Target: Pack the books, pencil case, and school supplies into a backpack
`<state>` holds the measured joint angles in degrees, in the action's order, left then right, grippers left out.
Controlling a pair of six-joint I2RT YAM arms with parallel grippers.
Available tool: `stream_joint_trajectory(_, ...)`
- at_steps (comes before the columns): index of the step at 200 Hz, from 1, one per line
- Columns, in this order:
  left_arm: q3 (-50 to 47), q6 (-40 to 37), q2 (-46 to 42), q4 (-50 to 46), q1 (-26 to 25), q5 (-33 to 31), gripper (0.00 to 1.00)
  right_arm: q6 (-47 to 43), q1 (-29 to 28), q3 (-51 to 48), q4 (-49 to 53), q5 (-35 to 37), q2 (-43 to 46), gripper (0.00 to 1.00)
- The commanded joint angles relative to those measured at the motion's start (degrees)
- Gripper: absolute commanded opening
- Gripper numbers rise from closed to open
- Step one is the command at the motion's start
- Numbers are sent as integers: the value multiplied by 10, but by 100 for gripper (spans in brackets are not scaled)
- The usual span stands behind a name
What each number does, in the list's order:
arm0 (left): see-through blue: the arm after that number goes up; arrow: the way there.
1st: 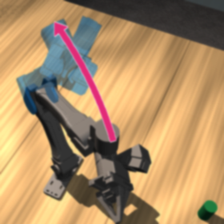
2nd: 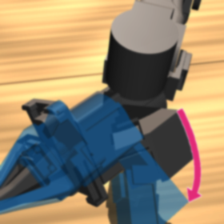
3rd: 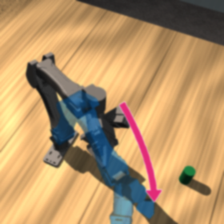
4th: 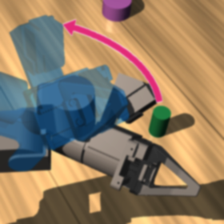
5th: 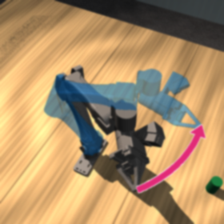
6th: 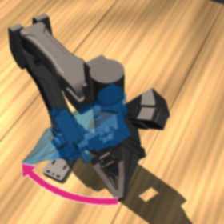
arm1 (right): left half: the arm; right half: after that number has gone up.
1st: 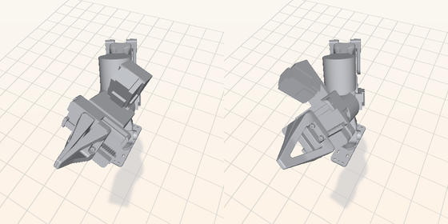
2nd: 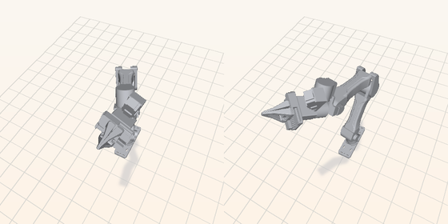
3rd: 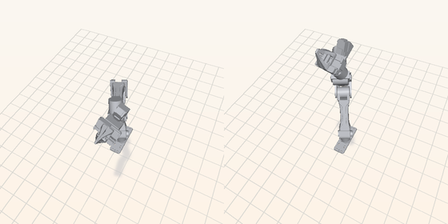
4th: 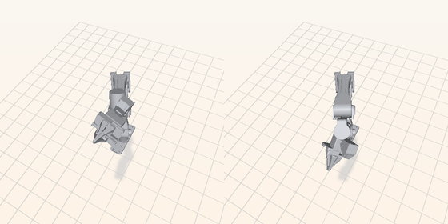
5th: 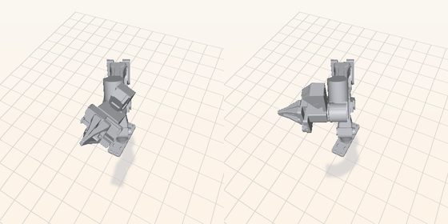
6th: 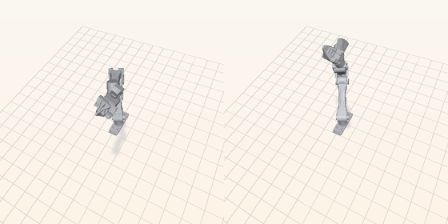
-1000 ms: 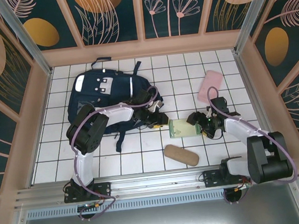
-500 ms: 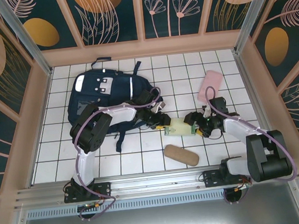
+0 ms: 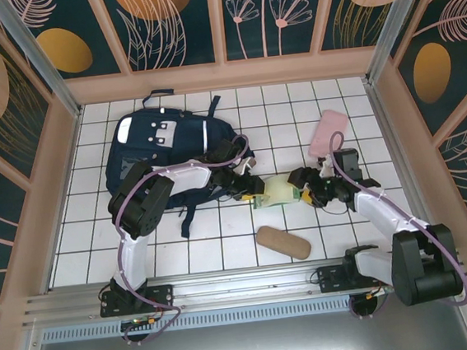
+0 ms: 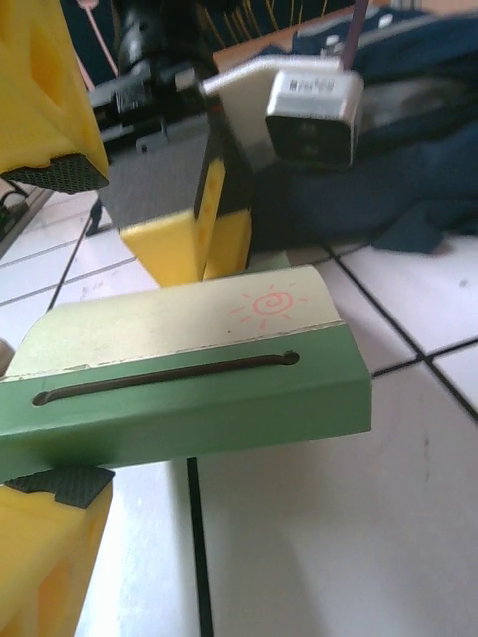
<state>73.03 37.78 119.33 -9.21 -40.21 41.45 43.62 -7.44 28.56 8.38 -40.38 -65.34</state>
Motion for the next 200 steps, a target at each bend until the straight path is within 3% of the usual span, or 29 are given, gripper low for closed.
stream_joint_trajectory(1, -1, -3, 10, 17, -22, 31, 48, 60, -13, -5, -110, -113, 10, 73)
stream_joint_trajectory(70, -1, -12, 10, 6, -22, 24, 48, 85, -13, -8, -144, -118, 16, 73)
stream_joint_trajectory(111, -1, -19, 8, -1, -23, 21, 48, 151, -23, -37, -241, -136, 1, 72)
stream_joint_trajectory(200, 2, -24, 9, -9, -22, 17, 48, 154, -56, -51, -246, -111, -3, 74)
